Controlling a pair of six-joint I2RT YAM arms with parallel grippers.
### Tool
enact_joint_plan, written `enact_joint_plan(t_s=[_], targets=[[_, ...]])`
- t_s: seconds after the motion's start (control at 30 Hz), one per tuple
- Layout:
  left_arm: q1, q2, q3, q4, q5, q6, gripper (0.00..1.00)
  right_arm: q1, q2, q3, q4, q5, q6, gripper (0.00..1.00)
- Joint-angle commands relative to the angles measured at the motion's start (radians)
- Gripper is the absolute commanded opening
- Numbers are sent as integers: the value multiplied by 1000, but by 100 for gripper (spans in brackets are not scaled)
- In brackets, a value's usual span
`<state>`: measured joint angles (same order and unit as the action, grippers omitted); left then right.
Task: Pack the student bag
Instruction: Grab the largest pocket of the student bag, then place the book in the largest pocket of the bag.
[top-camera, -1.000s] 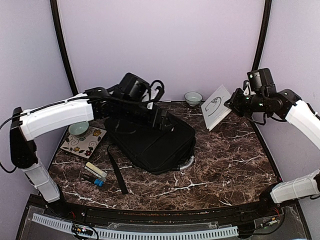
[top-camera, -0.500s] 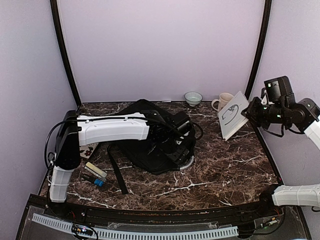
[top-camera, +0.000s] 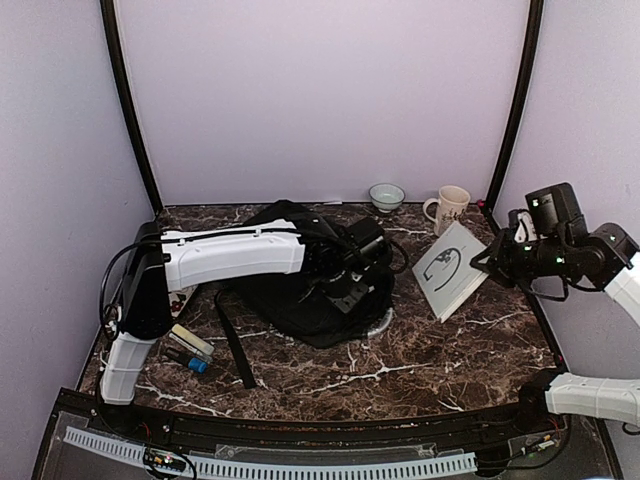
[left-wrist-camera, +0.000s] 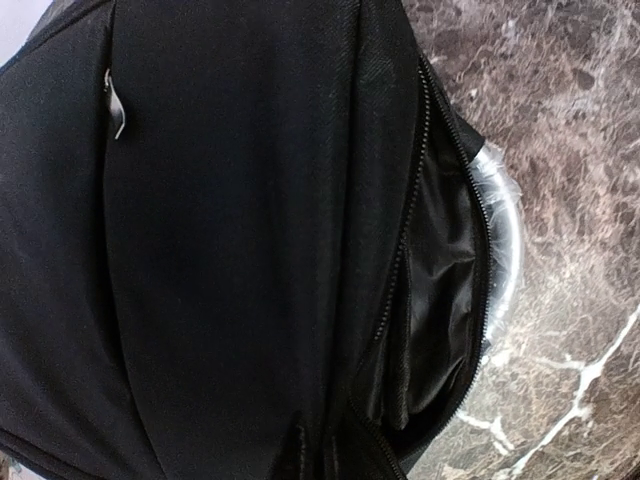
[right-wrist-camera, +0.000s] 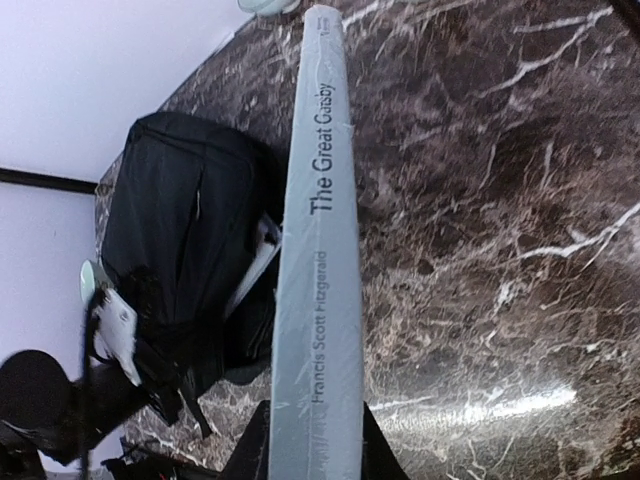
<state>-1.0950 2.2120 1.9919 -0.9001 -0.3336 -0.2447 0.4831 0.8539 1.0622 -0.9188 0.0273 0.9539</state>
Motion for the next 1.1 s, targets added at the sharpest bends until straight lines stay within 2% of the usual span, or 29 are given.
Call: enact_joint_plan(t_s=[0.0,0.23,0.5,0.6,0.93,1.0,1.07], targets=[[28,-105,108,-4,61,-25,0,1,-23,-98,250,-308,9,0],[83,-222,88,88,216,-64,0,5,-27,-269,645,-470,156,0],[99,-279,75,172,337,-85,0,31,121,-276,917,-588,206,0],[108,-273,71,173,342,-96,0,36,157,-232,907,-661,182,0],[154,-270,37,179,359,-113,0,-5,66,-121,412,-728,-38,0],[158,-273,32,202,390,-102,0,-8,34,-129,418,-759,-42,0],[158,-279,20,241,450,-78,0,-9,12,-173,522,-786,-8,0]])
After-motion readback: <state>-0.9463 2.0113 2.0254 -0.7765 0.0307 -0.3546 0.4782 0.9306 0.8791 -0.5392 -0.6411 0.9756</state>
